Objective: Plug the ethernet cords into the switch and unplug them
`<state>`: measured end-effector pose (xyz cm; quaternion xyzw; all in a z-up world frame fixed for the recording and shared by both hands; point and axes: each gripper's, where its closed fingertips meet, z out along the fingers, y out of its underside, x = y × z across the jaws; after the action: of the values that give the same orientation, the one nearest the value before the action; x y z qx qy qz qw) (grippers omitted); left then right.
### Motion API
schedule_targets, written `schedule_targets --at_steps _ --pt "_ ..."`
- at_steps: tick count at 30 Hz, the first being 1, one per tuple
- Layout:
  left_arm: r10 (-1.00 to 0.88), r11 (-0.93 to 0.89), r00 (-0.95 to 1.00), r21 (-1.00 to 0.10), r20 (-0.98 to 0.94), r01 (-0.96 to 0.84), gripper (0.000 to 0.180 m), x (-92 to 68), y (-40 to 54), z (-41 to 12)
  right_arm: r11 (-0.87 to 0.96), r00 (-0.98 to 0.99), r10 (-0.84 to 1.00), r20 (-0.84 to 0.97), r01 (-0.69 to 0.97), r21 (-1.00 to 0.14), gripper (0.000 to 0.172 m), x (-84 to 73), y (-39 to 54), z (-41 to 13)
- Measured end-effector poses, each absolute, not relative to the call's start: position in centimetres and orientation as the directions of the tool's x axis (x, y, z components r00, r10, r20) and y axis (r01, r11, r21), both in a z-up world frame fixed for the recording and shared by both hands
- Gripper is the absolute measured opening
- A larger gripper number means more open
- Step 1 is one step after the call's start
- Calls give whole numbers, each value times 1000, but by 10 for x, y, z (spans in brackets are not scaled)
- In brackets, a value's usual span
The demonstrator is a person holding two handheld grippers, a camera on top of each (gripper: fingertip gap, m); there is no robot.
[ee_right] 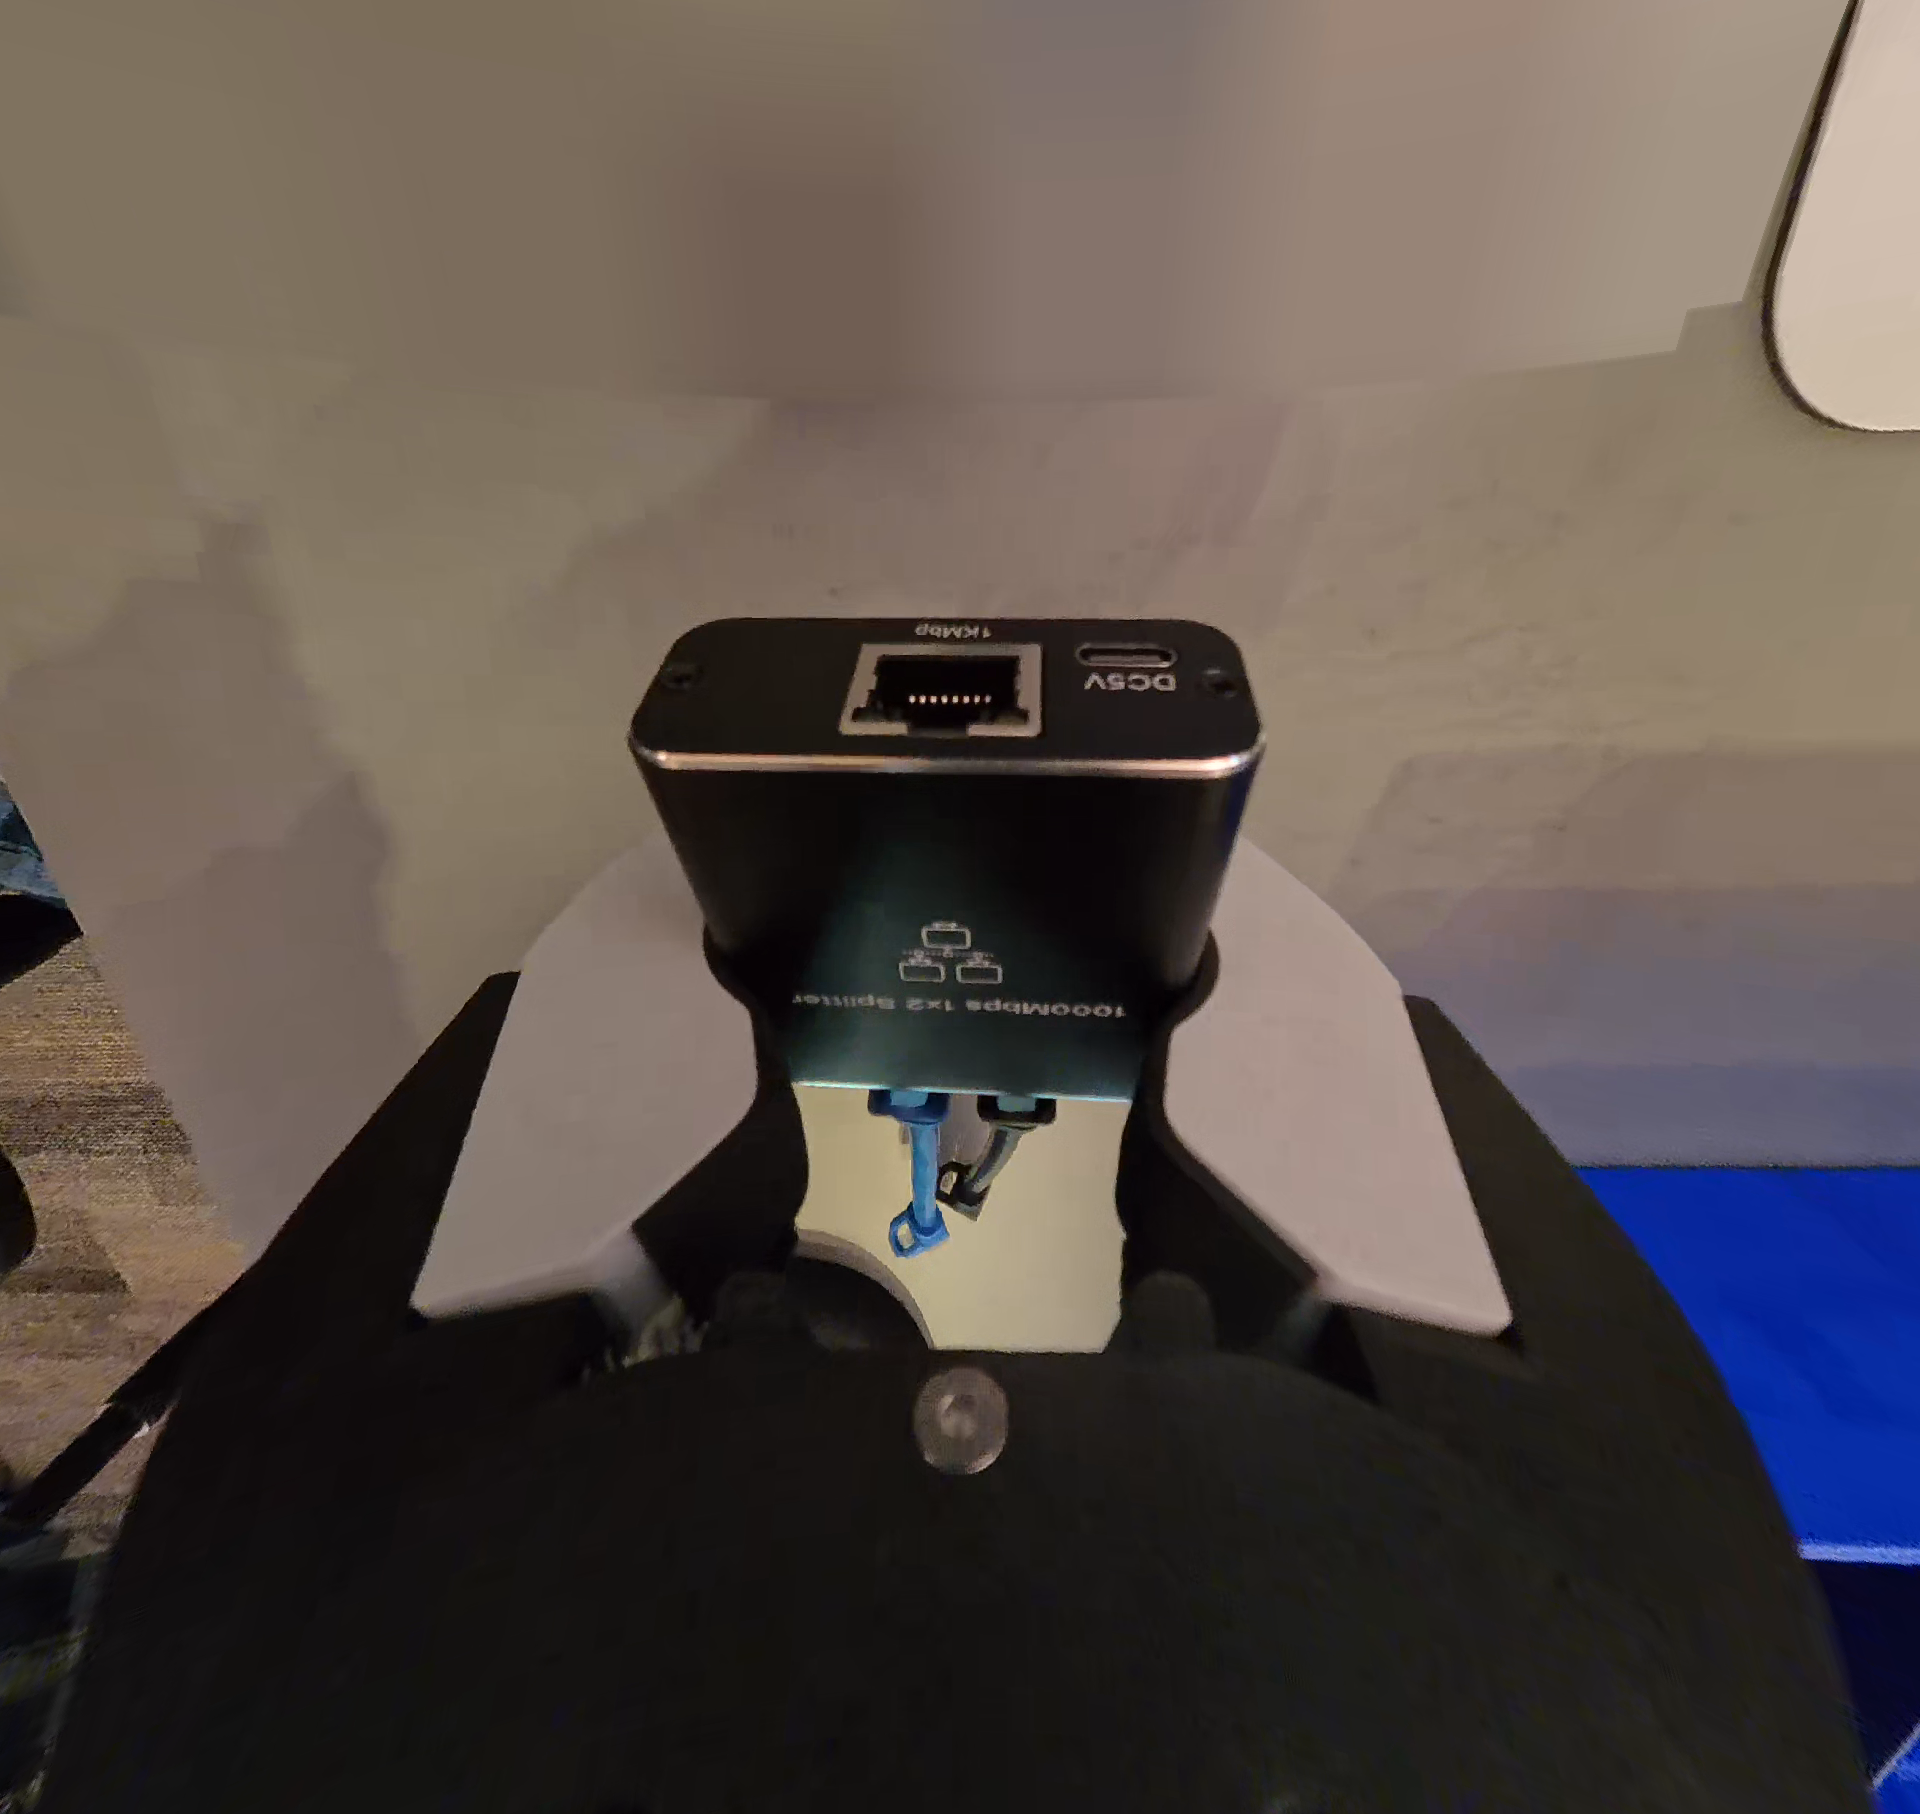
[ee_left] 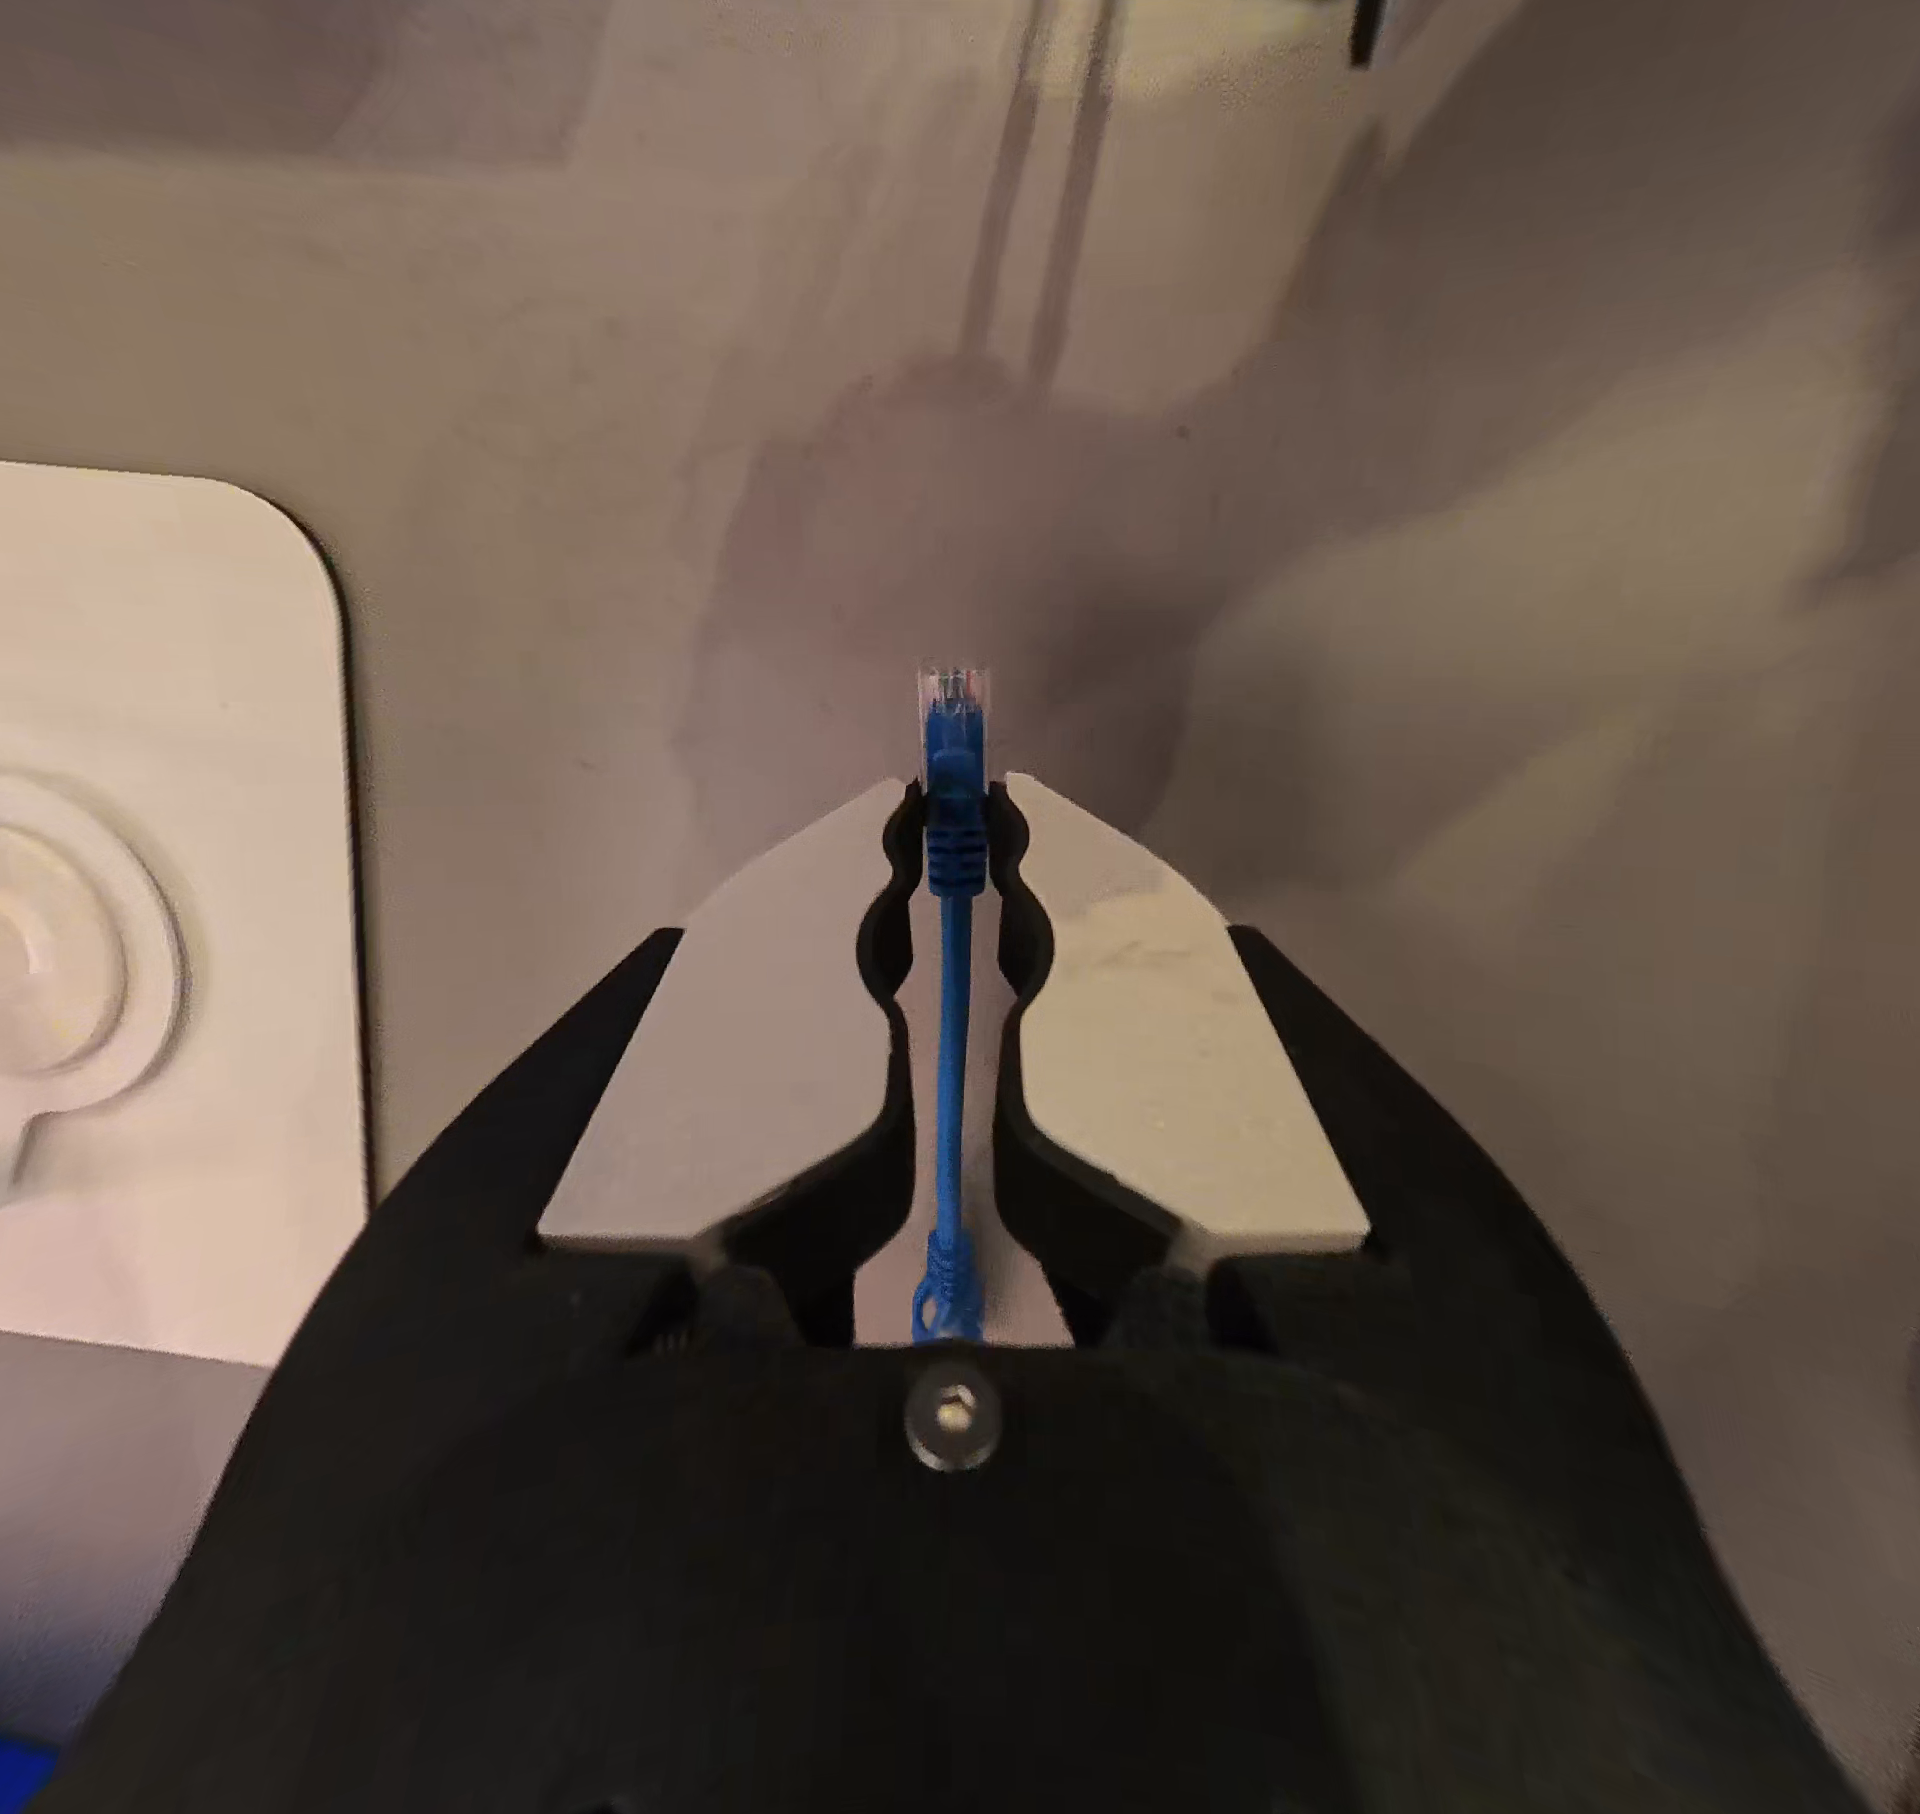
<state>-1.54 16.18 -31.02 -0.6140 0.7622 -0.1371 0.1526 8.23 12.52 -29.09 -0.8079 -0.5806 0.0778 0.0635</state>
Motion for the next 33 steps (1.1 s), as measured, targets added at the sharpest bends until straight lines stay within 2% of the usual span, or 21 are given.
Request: schedule_targets --at_steps 1,3,6,9,12,16,20,23,25,27,30,33 --pt "-979 203 -193 -412 -66 -888 11 -14 163 -312 -321 317 947 -53 926 -198 76 82 125 -290" --pt "-984 173 -177 -445 -31 -879 16 -13 161 -313 -320 319 947 -44 923 -211 76 82 126 -289" --pt "-996 65 -91 -541 22 -838 46 -7 167 -297 -311 316 949 -19 921 -234 76 81 126 -286" --pt "-973 -148 -23 -698 229 -700 56 11 159 -256 -282 303 951 55 929 -238 76 78 129 -280" --pt "-889 -346 -42 -729 457 -591 72 29 139 -228 -253 289 945 156 944 -213 76 74 136 -274" --pt "-803 -481 -65 -709 592 -516 67 47 126 -219 -216 252 941 227 961 -174 76 65 136 -272" --pt "-738 -530 -98 -663 668 -529 38 51 114 -224 -199 231 932 280 970 -136 76 62 136 -274" --pt "-721 -554 -88 -648 688 -522 34 51 114 -228 -201 226 921 318 973 -109 77 65 139 -276" --pt "-713 -571 -83 -645 696 -508 31 51 116 -227 -203 241 918 313 968 -149 77 64 141 -274" --pt "-742 -543 -99 -681 663 -492 25 48 119 -225 -206 272 925 265 946 -250 82 57 138 -266" --pt "-773 -477 -179 -744 608 -467 24 43 115 -213 -259 325 943 68 847 -464 88 49 128 -242" --pt "-820 -408 -201 -793 536 -453 24 42 113 -208 -390 299 921 -250 687 -613 88 45 120 -218"
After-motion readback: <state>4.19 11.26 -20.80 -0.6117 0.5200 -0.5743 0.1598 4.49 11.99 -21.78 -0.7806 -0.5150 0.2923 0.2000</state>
